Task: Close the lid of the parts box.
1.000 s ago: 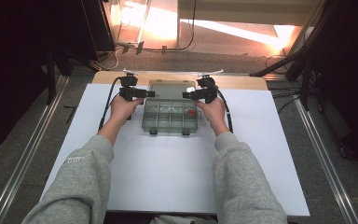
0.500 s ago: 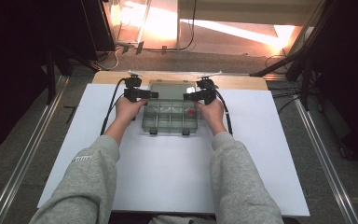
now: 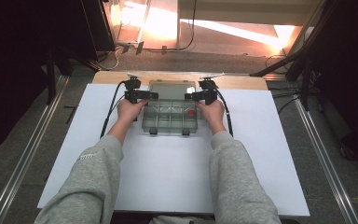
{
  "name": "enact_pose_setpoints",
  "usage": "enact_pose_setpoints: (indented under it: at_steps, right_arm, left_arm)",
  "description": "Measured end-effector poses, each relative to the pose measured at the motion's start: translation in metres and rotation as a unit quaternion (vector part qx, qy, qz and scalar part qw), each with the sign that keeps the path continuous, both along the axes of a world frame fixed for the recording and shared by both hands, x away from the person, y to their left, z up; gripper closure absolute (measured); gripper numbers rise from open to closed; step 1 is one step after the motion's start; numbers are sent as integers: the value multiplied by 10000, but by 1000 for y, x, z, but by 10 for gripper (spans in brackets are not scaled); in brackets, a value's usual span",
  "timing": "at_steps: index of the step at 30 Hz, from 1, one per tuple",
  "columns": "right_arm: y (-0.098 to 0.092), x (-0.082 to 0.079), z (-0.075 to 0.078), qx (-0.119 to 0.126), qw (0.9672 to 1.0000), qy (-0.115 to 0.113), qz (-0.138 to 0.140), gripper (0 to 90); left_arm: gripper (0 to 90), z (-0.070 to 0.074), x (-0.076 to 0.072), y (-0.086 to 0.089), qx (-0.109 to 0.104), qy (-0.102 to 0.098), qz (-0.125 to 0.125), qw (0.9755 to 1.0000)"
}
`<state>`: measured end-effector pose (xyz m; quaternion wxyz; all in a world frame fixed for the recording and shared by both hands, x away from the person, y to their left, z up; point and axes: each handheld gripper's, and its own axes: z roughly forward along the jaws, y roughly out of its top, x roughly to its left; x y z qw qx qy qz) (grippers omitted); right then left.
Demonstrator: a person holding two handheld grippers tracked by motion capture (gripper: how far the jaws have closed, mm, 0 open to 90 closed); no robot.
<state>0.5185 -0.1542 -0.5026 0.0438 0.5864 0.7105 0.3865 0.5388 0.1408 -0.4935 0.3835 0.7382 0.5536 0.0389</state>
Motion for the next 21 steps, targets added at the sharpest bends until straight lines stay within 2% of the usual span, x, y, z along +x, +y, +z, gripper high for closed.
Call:
enact_pose_setpoints:
  at_steps: [5, 15, 21]
  right_arm:
    - [-2, 2, -5, 207, 9997, 113, -90, 357]
    - [-5, 3, -5, 281, 9994, 157, -120, 397]
    - [-8, 2, -6, 365, 9990, 229, -74, 441]
  left_arm:
    - [351, -1, 0, -1, -14, 25, 47, 10000]
    - [369, -2, 0, -1, 19, 4, 82, 10000]
    - [369, -3, 0, 0, -48, -12, 35, 10000]
